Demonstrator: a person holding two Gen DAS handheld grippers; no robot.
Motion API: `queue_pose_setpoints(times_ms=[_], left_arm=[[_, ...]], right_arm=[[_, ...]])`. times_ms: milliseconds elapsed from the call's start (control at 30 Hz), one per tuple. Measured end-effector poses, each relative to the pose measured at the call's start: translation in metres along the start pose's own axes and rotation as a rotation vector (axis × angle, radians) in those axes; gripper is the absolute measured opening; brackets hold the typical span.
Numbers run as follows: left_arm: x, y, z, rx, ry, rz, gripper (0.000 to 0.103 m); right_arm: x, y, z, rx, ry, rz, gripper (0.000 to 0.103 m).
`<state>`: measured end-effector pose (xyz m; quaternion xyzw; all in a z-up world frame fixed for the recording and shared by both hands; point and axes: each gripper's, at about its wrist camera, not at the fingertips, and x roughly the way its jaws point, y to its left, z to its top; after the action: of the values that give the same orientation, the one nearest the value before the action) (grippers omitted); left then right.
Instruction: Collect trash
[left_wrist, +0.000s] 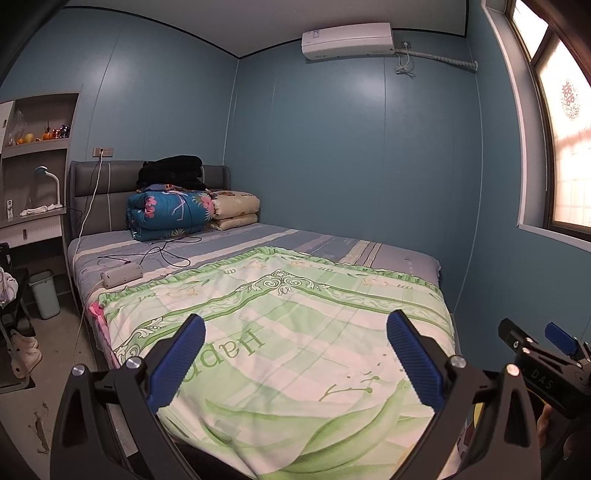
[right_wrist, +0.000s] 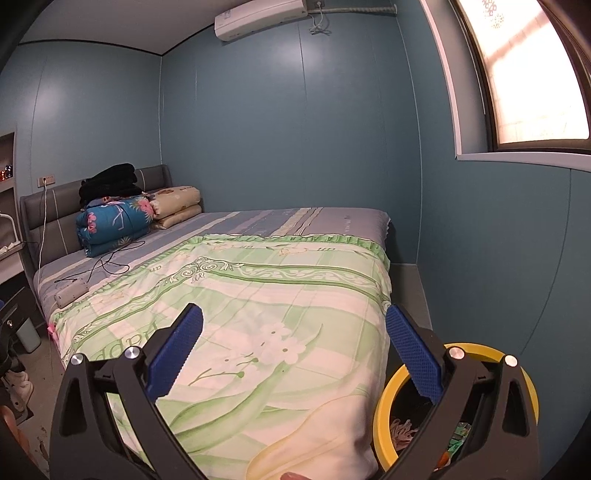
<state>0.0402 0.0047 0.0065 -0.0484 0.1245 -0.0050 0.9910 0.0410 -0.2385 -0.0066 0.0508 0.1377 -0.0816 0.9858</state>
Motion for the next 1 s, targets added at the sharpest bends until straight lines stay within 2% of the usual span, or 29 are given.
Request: queue_pose_setpoints(times_ms=[1000], left_arm=[[-0.0005, -0.0005, -0.0024, 0.0, 0.011, -0.025, 0.095]], right_arm=[[0.0064, -0.0004, -0.0056, 0.011, 0.033, 0.004, 0.095]])
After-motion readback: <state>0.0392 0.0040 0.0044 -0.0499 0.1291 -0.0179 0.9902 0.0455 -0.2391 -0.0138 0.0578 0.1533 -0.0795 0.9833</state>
